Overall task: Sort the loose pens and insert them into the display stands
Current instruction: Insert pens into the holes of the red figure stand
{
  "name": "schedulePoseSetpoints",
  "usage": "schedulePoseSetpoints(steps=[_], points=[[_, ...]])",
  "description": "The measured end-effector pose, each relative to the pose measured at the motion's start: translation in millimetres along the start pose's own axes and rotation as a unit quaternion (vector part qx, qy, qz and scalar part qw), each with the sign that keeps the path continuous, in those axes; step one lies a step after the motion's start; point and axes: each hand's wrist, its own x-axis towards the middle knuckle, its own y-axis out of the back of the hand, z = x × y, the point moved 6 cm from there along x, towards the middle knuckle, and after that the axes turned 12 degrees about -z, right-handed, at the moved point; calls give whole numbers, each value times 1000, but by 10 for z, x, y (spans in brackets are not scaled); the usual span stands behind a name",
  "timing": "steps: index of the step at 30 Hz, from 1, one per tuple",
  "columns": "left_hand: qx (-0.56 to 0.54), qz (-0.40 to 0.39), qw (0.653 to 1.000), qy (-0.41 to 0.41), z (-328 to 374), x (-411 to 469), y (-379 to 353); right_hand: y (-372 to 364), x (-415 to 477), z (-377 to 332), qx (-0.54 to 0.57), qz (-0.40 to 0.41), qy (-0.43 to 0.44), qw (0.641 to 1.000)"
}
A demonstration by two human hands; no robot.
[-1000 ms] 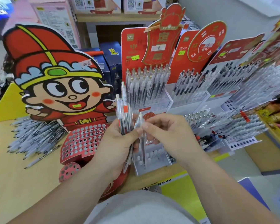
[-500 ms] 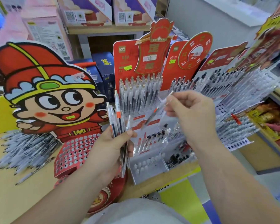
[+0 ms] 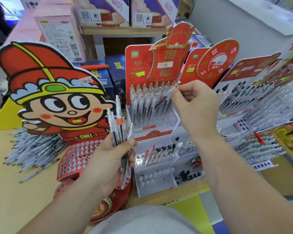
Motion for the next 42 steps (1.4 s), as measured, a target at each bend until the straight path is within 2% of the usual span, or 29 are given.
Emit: schedulePoseSetpoints(steps=[6, 12, 24, 27, 29, 32, 39, 42], points=[[-2, 3, 1000, -8, -22, 13, -13, 21, 70, -31, -33, -26, 30, 999], [-1, 5, 1000, -16, 9, 21, -44, -232, 27, 67, -55, -97, 34, 993], [-6, -32, 999, -20, 95, -52, -180, -303, -36, 95, -44, -102, -2, 994], [-7, -47, 999, -21, 129, -73, -225, -236, -190, 60, -13, -106, -38, 994], [-5, -54, 998, -22, 141, -84, -261, -294, -352, 48, 63, -180, -95, 977], [-3, -64, 998, -27, 145, -78, -323, -457, -594, 28, 200, -300, -176, 916], [5, -80, 997, -22, 147, -47, -436, -447, -677, 75, 269, -305, -235, 883], [-6, -63, 998, -8, 133, -30, -441, -379, -639, 123, 290, -278, -255, 879]])
